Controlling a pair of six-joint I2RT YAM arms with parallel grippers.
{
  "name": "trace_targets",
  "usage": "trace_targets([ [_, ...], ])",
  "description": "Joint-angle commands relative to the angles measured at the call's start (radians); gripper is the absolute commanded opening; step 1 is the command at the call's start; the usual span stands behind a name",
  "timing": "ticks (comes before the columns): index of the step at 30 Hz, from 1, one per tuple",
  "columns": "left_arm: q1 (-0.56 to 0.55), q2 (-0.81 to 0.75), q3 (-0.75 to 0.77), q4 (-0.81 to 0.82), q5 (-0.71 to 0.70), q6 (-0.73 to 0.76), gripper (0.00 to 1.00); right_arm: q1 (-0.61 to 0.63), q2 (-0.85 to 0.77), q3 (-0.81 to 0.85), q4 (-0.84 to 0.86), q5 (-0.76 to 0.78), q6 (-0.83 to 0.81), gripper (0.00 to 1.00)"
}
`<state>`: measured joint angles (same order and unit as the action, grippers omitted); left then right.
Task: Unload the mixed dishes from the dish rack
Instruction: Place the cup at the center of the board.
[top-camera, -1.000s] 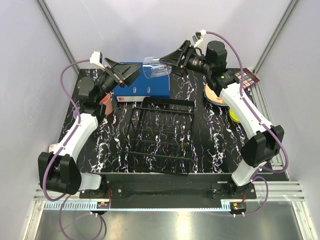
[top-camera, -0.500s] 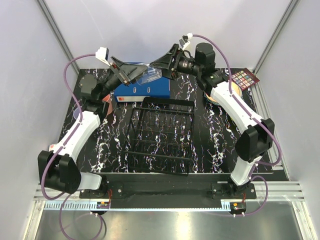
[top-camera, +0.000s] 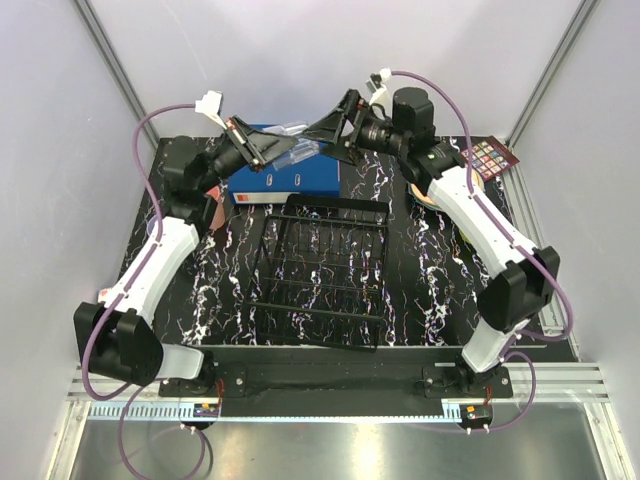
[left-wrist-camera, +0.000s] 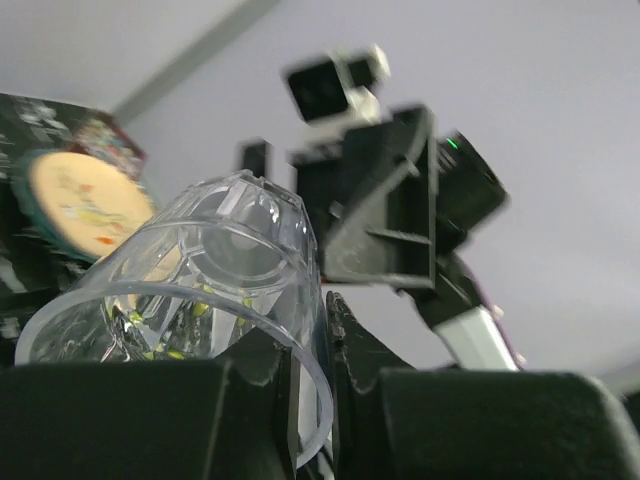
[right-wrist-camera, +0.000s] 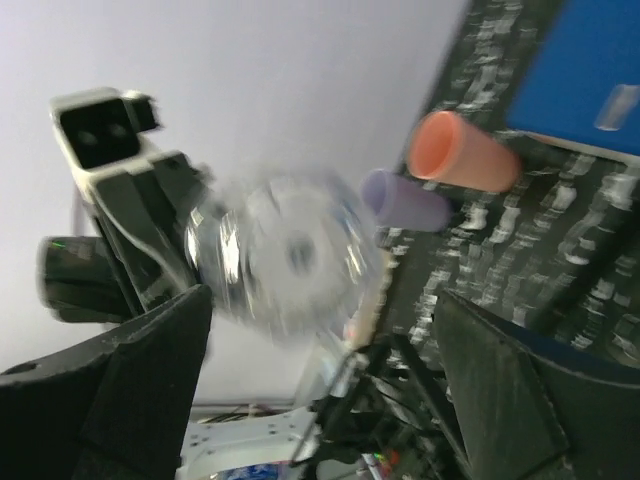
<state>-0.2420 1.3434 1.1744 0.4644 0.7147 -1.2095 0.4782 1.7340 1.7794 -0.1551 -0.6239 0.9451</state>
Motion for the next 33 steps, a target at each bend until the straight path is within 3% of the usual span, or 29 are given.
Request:
trace_targets([
  [1,0.090,-0.027,0.120,-0.261,-0.110,0.161,0.00,-0.004,-0.142,-0.024,-0.301,0.290,-0.205,1.00],
  [3,0.110,-0.007,0.204,-0.517,-0.220,0.261,0.00,-0.009,-0.215,-0.072,-0.381,0.504,-0.256,1.00],
  [7,0.153,0.028,0.303,-0.759,-0.401,0.363,0.00,-0.035,-0.378,-0.237,-0.413,0.665,-0.327,1.00],
  [8,0.155,0.033,0.342,-0.838,-0.500,0.382,0.00,-0.039,-0.408,-0.291,-0.413,0.700,-0.336,0.99],
  [10,0.156,0.072,0.434,-0.938,-0.628,0.439,0.00,-0.039,-0.476,-0.331,-0.412,0.722,-0.361,1.00],
  [11,0.156,0.086,0.456,-1.010,-0.765,0.447,0.00,-0.039,-0.491,-0.366,-0.411,0.736,-0.367,1.00],
  [17,0.159,0.195,0.620,-1.153,-1.166,0.504,0.00,-0.039,-0.582,-0.455,-0.414,0.731,-0.371,1.00],
  [22,0.207,0.262,0.630,-1.194,-1.264,0.469,0.00,-0.039,-0.628,-0.508,-0.419,0.713,-0.358,1.00],
  [27,0.275,0.310,0.613,-1.231,-1.229,0.418,0.00,-0.039,-0.678,-0.538,-0.419,0.702,-0.364,1.00],
  [33,0.319,0.470,0.732,-1.279,-1.178,0.445,0.00,-0.039,-0.718,-0.577,-0.422,0.717,-0.391,1.00],
])
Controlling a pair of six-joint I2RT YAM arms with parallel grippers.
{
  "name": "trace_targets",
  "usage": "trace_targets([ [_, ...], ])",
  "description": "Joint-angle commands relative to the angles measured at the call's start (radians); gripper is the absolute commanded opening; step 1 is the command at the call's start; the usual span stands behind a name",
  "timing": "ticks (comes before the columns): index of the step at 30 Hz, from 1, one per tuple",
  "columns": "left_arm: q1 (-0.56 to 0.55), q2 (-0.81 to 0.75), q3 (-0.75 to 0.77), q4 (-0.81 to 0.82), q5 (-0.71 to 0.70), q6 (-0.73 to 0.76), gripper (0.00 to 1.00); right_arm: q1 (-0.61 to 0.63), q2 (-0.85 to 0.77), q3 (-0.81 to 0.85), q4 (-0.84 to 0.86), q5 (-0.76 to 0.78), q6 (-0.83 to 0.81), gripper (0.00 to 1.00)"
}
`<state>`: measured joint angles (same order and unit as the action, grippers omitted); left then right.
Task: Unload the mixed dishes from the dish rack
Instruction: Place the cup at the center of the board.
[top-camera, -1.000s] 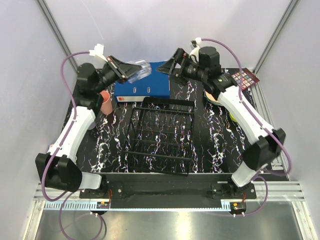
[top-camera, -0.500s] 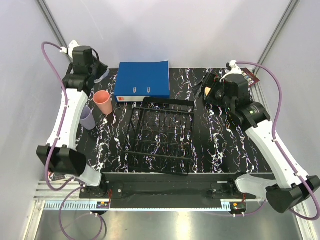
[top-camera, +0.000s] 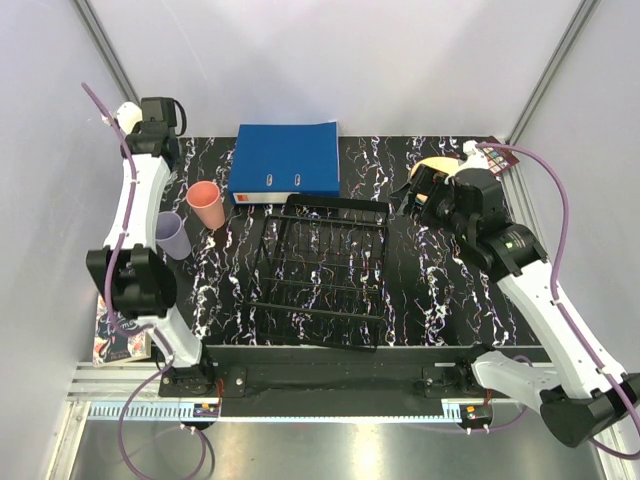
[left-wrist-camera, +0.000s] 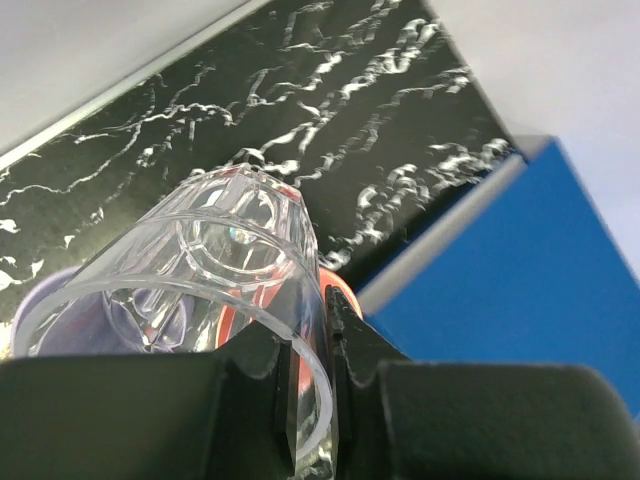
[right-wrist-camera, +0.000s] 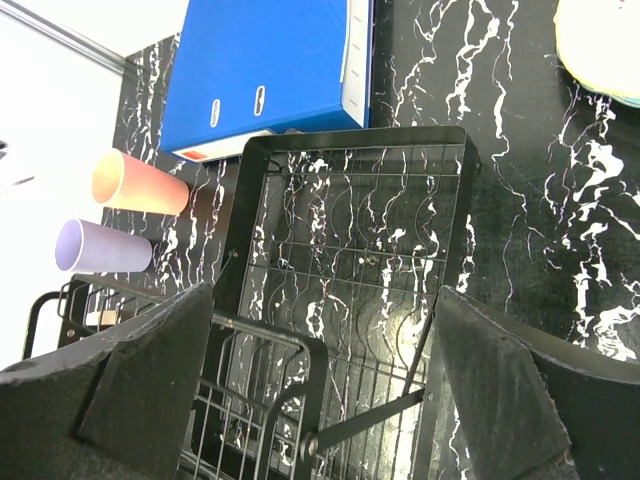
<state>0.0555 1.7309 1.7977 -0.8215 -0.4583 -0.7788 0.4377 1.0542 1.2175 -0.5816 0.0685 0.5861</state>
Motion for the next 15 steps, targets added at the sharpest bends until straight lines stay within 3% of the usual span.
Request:
trace_targets([
  [1,0.024,0.107,0.141,-0.002,0.019,0.019,0.00,0.002,-0.042,-0.021,0.005,0.019,-0.035,0.99],
  [15,0.099,0.320,0.197,-0.015,0.107,0.041,0.00,0.003,0.001,-0.030,0.009,0.033,-0.054,1.00],
])
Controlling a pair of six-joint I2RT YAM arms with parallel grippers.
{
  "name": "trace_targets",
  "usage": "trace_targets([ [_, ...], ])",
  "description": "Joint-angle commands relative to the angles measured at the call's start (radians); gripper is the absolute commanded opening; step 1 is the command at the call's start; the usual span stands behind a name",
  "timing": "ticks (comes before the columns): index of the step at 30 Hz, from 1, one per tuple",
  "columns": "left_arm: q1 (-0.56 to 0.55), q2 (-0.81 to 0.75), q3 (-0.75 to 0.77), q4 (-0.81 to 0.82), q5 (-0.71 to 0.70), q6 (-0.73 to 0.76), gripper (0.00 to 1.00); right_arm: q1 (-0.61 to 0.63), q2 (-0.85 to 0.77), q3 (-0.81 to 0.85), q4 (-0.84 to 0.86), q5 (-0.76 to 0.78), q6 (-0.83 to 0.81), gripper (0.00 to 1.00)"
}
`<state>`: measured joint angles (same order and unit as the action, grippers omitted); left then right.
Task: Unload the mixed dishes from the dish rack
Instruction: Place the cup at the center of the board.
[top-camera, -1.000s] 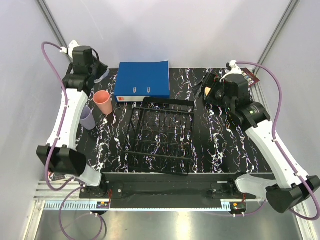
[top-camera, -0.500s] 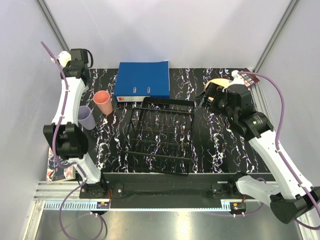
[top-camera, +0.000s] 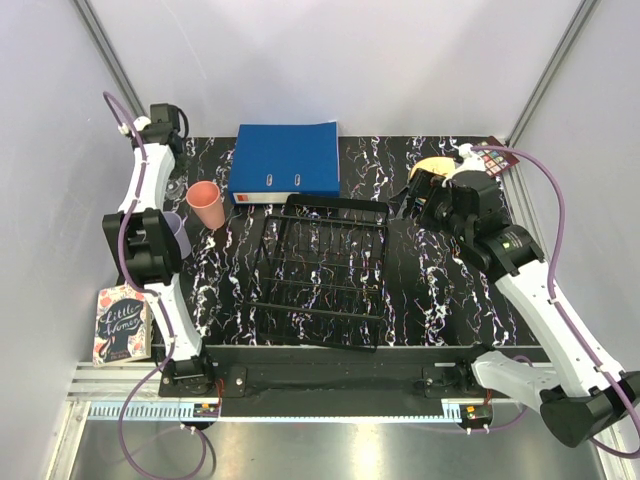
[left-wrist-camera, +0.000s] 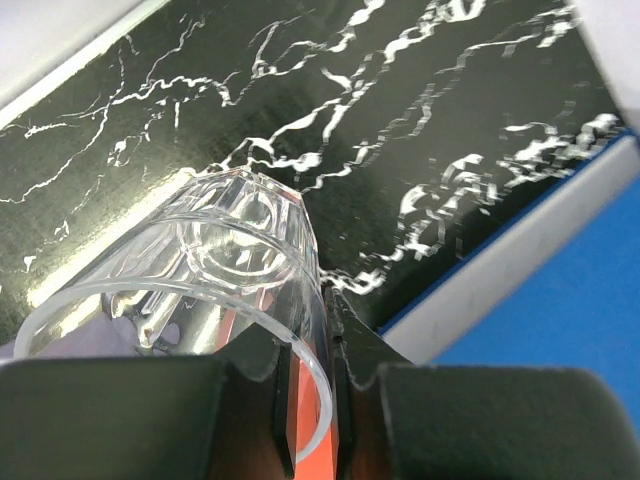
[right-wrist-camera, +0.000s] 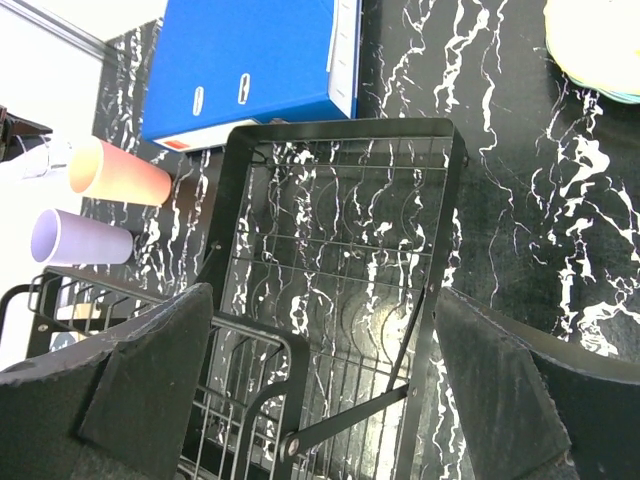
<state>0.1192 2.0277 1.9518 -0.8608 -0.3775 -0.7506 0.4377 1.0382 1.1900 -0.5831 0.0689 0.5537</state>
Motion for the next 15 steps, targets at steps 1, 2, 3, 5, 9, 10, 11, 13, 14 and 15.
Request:
trace_targets([
  [1,0.039,0.037,0.038,0.025,0.035,0.010,0.00,0.003,0.023,0.000,0.009,0.031,-0.023,1.00],
  [2,0.043,0.043,0.032,0.026,0.045,0.001,0.00,0.003,0.035,0.002,0.012,0.031,-0.024,1.00],
  [3,0.046,0.048,0.019,0.029,0.054,-0.003,0.00,0.003,0.043,0.006,0.012,0.031,-0.021,1.00],
  [5,0.051,0.063,0.006,0.036,0.069,-0.015,0.00,0.001,0.065,0.014,0.014,0.025,-0.024,1.00],
  [9,0.062,0.088,-0.019,0.055,0.091,-0.016,0.00,0.002,0.095,0.026,0.019,0.020,-0.023,1.00],
  [10,0.062,0.092,-0.021,0.068,0.106,-0.018,0.00,0.001,0.100,0.029,0.022,0.016,-0.023,1.00],
  [11,0.068,0.097,-0.024,0.071,0.114,-0.018,0.00,0.002,0.109,0.030,0.022,0.012,-0.021,1.00],
  [13,0.068,0.114,-0.027,0.080,0.127,-0.018,0.00,0.001,0.123,0.034,0.022,0.005,-0.018,1.00],
  [14,0.068,0.118,-0.027,0.082,0.129,-0.016,0.00,0.002,0.126,0.037,0.023,0.002,-0.018,1.00],
  [15,0.069,0.127,-0.028,0.080,0.130,-0.019,0.00,0.001,0.129,0.039,0.023,0.003,-0.018,1.00],
])
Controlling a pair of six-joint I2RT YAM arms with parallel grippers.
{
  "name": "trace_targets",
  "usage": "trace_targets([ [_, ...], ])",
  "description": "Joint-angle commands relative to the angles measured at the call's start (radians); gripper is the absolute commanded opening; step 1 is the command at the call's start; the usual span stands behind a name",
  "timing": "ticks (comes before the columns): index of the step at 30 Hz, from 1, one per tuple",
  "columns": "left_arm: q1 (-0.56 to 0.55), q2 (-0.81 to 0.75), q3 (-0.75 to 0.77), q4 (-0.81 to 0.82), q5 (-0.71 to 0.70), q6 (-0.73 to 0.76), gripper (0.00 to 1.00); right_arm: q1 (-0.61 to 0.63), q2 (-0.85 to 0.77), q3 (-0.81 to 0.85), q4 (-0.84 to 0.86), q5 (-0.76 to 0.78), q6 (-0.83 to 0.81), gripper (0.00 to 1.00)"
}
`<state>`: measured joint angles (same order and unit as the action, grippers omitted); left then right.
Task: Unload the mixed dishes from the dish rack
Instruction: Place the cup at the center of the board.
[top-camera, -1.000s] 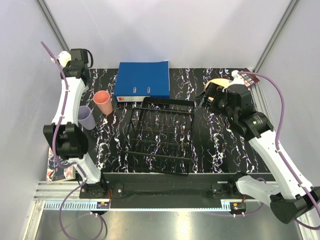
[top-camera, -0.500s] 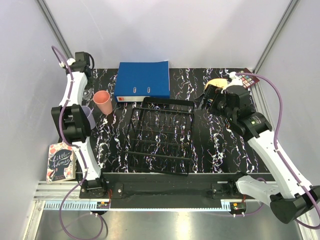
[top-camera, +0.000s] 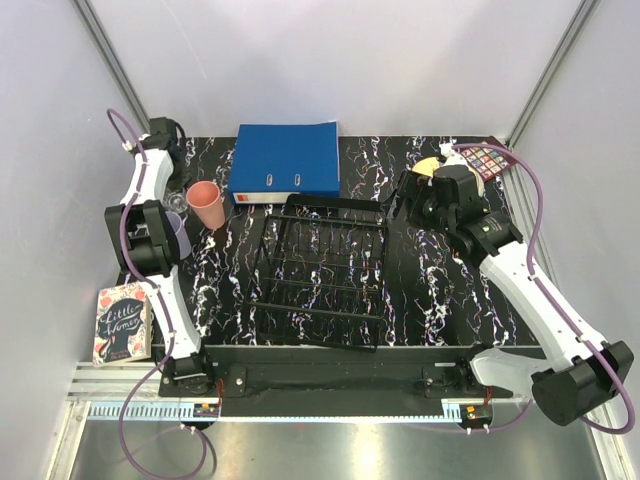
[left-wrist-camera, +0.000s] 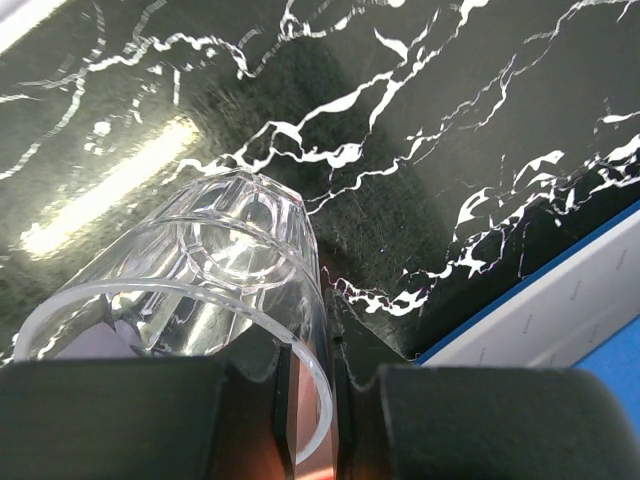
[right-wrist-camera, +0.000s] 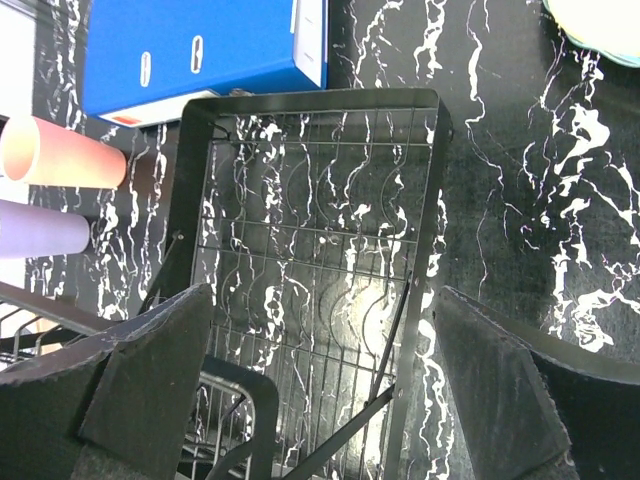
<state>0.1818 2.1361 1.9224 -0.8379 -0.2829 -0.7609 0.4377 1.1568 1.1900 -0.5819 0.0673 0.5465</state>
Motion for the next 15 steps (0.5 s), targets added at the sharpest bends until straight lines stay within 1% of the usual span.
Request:
trace_targets([
  [1,0.007,0.022,-0.002,0.060,0.040,-0.011,0.00,0.002,0.017,0.043,0.021,0.005,-0.010,1.00],
  [2,0.008,0.025,-0.002,0.062,0.042,-0.011,0.00,0.001,0.020,0.045,0.022,0.005,-0.010,1.00],
  [5,0.013,0.038,-0.006,0.062,0.040,-0.011,0.10,0.001,0.032,0.049,0.022,0.002,-0.010,1.00],
  [6,0.013,0.039,-0.010,0.063,0.040,-0.014,0.20,0.002,0.035,0.052,0.022,0.002,-0.011,1.00],
  [9,0.022,0.047,-0.029,0.063,0.045,-0.018,0.31,0.001,0.047,0.056,0.024,0.003,-0.011,1.00],
  [10,0.022,0.045,-0.034,0.062,0.045,-0.020,0.36,0.001,0.050,0.057,0.022,0.005,-0.011,1.00],
  [12,0.027,0.042,-0.037,0.063,0.041,-0.018,0.41,0.001,0.052,0.060,0.024,0.008,-0.010,1.00],
  [13,0.027,0.038,-0.037,0.063,0.042,-0.021,0.46,0.002,0.053,0.060,0.025,0.009,-0.010,1.00],
  [15,0.033,0.031,-0.033,0.062,0.051,-0.037,0.51,0.001,0.057,0.059,0.025,0.008,-0.010,1.00],
])
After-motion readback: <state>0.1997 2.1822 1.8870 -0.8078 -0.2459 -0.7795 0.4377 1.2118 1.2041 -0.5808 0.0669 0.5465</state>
